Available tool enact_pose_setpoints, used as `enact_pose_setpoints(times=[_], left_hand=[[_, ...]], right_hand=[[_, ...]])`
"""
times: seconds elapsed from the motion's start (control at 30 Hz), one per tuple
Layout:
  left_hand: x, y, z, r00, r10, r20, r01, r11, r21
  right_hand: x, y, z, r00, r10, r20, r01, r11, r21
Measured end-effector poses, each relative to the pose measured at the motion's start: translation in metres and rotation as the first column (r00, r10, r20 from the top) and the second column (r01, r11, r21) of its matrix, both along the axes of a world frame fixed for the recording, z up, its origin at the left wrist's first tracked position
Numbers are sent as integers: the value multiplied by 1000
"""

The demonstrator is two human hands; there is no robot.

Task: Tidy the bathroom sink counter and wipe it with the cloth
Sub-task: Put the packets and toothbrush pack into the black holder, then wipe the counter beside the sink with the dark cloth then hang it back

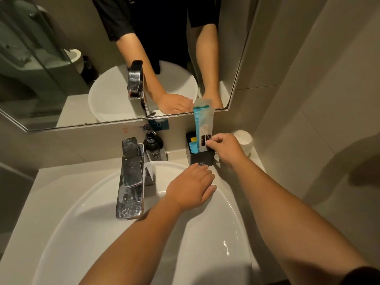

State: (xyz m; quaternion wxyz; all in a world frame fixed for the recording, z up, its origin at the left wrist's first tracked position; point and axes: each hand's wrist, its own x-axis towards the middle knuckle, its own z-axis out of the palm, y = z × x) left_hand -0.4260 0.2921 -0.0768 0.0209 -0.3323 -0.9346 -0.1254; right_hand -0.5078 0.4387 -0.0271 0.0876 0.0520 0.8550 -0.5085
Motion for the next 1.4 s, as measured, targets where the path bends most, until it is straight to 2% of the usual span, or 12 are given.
enact_pose_setpoints(times=[0.27, 0.47, 0.57, 0.67, 0.77, 0.87, 0.93, 1.03, 1.13, 1.4], left_hand=[[0, 1, -1, 1000, 6, -19, -6, 1000, 4], [2, 1, -2, 1000, 21, -23, -21, 1000, 6], [2, 1, 2, 1000, 21, 9, -21, 999, 24], [6, 3, 9, 998, 49, 32, -50, 998, 29], [16, 7, 25, 988, 156, -9, -155, 986, 56], [27, 6, 43, 959, 280, -38, -279, 960, 39], [36, 3, 54, 936, 352, 2, -352, 936, 23], [58, -3, 63, 921, 384, 65, -384, 923, -5], [85, -11, 72, 926, 373, 61, -372, 928, -26], [146, -28, 104, 910, 414, -6, -414, 909, -44]], right_hand=[[-4, 0, -8, 1000, -16, -1, 16, 995, 100], [-2, 8, -6, 998, -59, 6, 59, 998, 12], [4, 17, 5, 995, -96, -19, 96, 995, 21], [18, 27, 18, 990, -72, -122, 98, 971, 218], [40, 39, 29, 969, 63, -240, 56, 886, 461], [69, 46, 39, 960, 189, -204, -23, 784, 620], [94, 44, 44, 955, 256, -149, -87, 722, 686], [133, 34, 50, 945, 319, -68, -172, 663, 729], [165, 23, 56, 934, 357, -20, -225, 631, 742], [220, 4, 74, 899, 420, -123, -200, 644, 738]])
